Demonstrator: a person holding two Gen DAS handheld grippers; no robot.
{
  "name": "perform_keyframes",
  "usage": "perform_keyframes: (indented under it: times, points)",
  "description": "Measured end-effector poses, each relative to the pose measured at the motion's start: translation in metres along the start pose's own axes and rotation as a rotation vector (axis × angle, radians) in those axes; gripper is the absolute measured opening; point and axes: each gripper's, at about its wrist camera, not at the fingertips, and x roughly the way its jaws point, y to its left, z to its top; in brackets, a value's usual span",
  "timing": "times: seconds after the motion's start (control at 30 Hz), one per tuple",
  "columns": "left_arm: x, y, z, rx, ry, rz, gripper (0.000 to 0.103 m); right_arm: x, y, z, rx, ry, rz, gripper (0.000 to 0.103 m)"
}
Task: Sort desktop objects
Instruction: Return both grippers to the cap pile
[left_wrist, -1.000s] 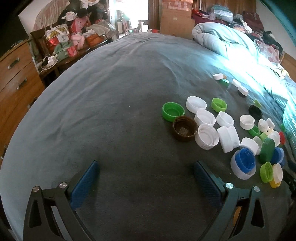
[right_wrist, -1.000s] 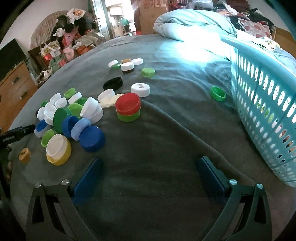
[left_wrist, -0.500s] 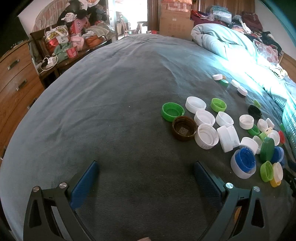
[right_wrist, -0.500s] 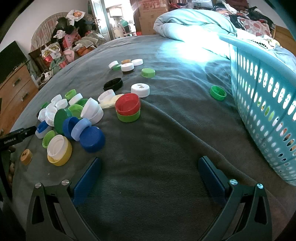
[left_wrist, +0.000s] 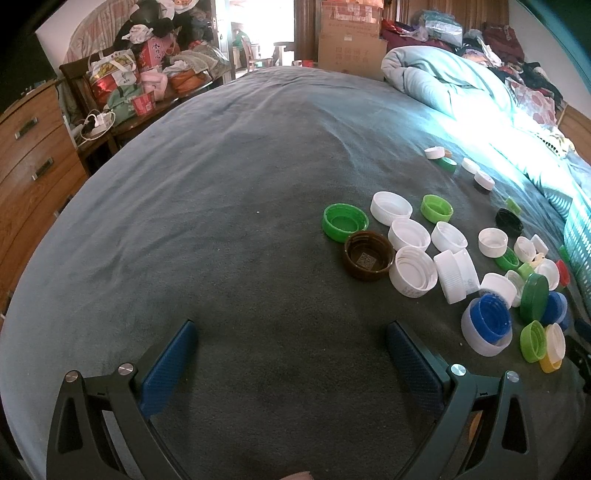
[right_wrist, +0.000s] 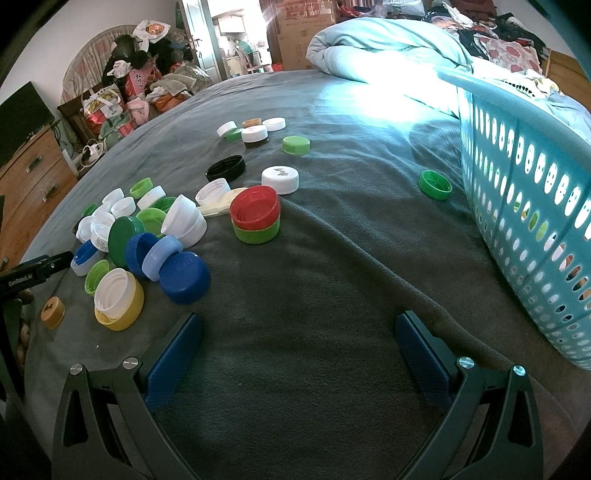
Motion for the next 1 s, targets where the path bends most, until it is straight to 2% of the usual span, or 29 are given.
perform_keyframes:
  times: [1.0]
  points:
    - [0.0011, 0.0063, -0.0001, 0.005, -0.008, -0.017, 0.103, 0.0009, 0.0008, -0.0004, 0.001, -0.001, 0.0, 0.102]
